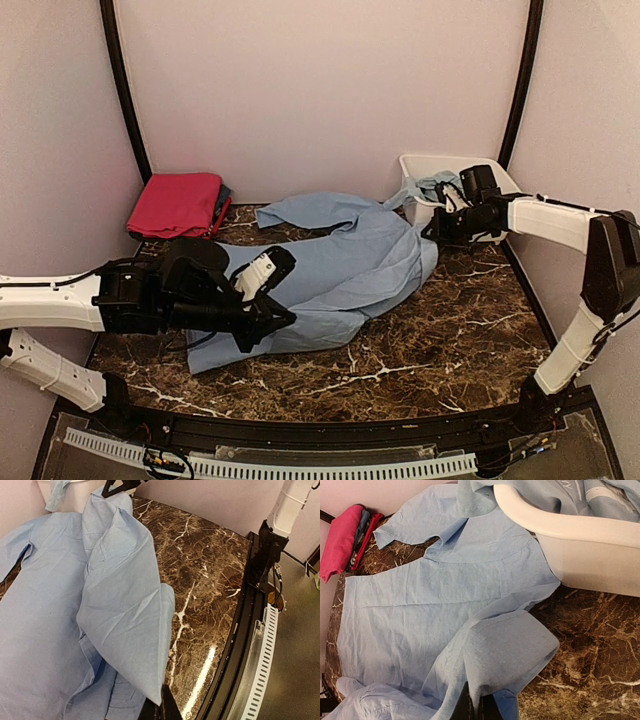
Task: Fold and stack the mixed laundry pile
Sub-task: Adjust the flattened shirt at the center of the board.
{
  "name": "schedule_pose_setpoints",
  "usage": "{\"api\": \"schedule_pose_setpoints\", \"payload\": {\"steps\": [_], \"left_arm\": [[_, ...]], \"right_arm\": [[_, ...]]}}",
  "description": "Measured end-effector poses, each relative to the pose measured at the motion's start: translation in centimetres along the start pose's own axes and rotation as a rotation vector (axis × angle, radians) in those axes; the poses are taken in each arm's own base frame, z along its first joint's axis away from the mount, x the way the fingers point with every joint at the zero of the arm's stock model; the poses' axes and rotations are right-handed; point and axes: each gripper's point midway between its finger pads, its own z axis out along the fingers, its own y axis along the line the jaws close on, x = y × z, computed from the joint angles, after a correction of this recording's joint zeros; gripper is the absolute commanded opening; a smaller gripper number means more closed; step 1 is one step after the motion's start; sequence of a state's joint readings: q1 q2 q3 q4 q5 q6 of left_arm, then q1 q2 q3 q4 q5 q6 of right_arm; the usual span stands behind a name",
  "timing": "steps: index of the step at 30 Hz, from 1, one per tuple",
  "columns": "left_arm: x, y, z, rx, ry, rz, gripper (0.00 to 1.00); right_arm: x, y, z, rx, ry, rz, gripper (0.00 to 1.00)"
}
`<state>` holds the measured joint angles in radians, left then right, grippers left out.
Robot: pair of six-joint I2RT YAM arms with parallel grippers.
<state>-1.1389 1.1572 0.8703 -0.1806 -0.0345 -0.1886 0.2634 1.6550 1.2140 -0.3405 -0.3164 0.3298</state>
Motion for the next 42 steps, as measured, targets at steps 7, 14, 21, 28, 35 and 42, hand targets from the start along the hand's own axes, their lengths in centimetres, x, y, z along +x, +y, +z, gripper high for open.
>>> {"api": "schedule_pose_setpoints", "payload": {"steps": [7, 14, 21, 28, 35, 42], "left_arm": [[-0.3, -2.7, -2.4, 0.027, 0.099, 0.169, 0.00], [0.0, -6.4, -3.9, 0.097, 0.163, 0.368, 0.00], [-1.8, -12.0, -0.3, 0.223, 0.180, 0.593, 0.00], [0.0, -16.2, 8.9, 0.349, 0.258, 0.741, 0.30], [0.9, -15.2, 10.2, 0.377, 0.263, 0.597, 0.51], [-4.3, 3.4, 1.7, 0.043, -0.023, -0.011, 0.57]], "right_arm": [[1.3, -1.0, -0.9, 0.041, 0.012, -0.002, 0.00], [4.5, -1.6, -2.5, 0.062, 0.056, -0.001, 0.45], [5.1, 0.4, -8.9, 0.042, -0.051, -0.045, 0.99], [4.3, 3.2, -15.8, -0.010, -0.217, -0.116, 0.94], [7.6, 2.6, -12.6, -0.059, -0.078, -0.093, 0.77], [8.8, 1.7, -8.0, -0.086, 0.042, -0.041, 0.64]]}}
